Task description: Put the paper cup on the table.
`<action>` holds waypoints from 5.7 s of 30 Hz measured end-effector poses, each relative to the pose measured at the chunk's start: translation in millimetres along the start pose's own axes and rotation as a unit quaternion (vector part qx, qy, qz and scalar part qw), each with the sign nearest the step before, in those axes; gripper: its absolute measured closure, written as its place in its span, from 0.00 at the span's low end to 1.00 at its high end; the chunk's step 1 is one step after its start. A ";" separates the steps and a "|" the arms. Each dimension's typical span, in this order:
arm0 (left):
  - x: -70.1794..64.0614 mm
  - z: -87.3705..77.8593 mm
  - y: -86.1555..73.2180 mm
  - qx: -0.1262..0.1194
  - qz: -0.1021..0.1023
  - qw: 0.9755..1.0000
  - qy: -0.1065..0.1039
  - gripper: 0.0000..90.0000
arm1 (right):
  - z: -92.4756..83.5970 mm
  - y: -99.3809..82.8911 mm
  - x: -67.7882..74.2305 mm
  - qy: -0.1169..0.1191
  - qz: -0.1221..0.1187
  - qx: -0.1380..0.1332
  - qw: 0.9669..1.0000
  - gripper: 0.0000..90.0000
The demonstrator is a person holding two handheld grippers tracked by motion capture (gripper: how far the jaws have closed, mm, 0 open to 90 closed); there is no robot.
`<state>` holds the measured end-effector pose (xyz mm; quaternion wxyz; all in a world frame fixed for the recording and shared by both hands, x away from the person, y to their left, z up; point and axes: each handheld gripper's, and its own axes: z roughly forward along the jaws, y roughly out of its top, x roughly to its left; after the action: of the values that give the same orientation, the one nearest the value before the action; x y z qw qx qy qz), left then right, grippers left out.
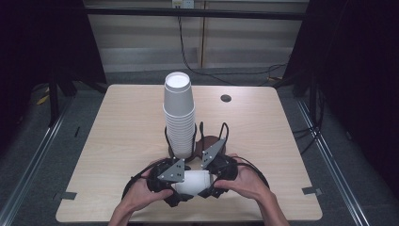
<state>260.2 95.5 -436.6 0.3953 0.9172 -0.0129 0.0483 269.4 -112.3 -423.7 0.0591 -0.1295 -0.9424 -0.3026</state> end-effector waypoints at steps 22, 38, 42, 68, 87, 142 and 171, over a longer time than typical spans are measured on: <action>3.9 -26.8 -16.2 -0.102 -0.067 0.992 0.031 0.17 | -18.9 -28.1 -10.2 -0.040 0.055 -0.032 0.997 0.26; -3.1 -23.0 -33.3 -0.138 -0.110 0.983 0.044 0.17 | -15.6 -51.3 -10.4 -0.019 0.090 -0.132 0.987 0.25; -4.2 -24.8 -34.6 -0.144 -0.114 0.982 0.043 0.17 | -14.2 -53.8 -8.7 -0.027 0.088 -0.153 0.984 0.25; -11.2 -20.0 -49.1 -0.197 -0.138 0.970 0.043 0.17 | -4.3 -61.1 -2.5 -0.001 0.059 -0.286 0.956 0.26; 4.0 -18.8 -44.0 -0.233 -0.144 0.961 0.029 0.04 | 4.1 -59.3 1.0 0.005 0.043 -0.286 0.957 0.26; 10.3 -16.5 -32.8 -0.218 -0.148 0.965 -0.006 0.11 | 1.1 -73.8 6.5 -0.034 0.039 -0.324 0.945 0.14; 21.6 -66.9 -56.1 -0.133 -0.175 0.974 0.059 0.10 | 10.7 -123.9 8.6 -0.346 0.115 -0.403 0.840 0.16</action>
<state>280.0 183.0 -429.4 0.5164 0.8398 0.1650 0.0303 226.1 -201.3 -499.5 -0.2942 -0.3454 -0.6750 -0.5818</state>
